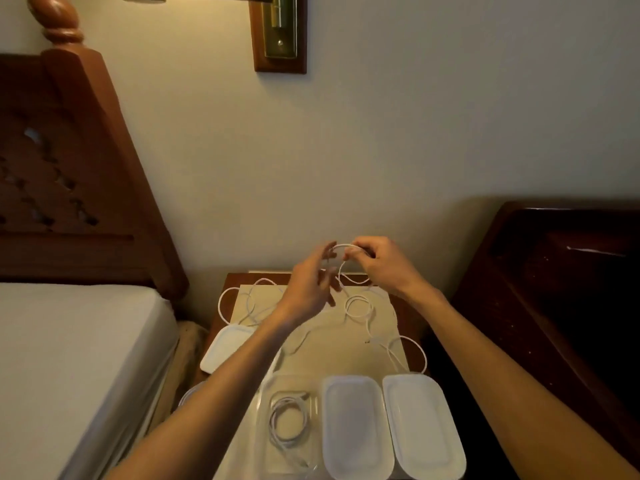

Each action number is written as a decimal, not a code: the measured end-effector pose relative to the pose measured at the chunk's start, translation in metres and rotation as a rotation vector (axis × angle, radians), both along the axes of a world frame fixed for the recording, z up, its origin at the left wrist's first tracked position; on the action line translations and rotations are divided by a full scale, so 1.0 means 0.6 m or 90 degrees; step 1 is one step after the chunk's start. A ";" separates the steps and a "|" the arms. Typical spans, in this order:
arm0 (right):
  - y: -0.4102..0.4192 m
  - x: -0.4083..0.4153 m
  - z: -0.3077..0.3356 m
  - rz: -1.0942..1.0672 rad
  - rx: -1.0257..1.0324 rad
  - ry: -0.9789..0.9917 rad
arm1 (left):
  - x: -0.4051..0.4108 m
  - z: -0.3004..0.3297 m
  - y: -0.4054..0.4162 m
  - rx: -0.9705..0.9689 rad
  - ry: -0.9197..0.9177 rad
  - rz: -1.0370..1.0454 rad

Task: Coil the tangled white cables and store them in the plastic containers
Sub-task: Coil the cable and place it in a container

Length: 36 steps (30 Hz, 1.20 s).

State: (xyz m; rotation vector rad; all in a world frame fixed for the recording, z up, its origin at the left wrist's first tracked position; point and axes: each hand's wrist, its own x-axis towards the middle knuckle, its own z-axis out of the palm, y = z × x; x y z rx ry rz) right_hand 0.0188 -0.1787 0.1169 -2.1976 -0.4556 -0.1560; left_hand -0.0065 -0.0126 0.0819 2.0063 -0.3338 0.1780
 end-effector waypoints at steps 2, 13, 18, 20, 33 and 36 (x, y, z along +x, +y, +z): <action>-0.009 0.001 0.045 0.023 0.058 0.032 | 0.023 0.054 0.003 -0.022 -0.042 -0.004; -0.080 -0.032 0.115 0.160 0.243 0.188 | 0.032 0.310 0.083 0.024 -0.381 0.083; -0.102 -0.055 0.166 0.166 0.305 0.222 | 0.030 0.350 0.127 0.064 -0.484 0.181; -0.105 -0.065 0.192 0.176 0.325 0.251 | 0.035 0.354 0.139 0.090 -0.503 0.211; -0.120 -0.115 0.415 0.317 0.610 0.204 | 0.045 0.418 0.219 0.184 -0.174 0.165; -0.099 -0.111 0.446 0.314 0.659 0.153 | 0.002 0.397 0.188 0.120 0.086 -0.071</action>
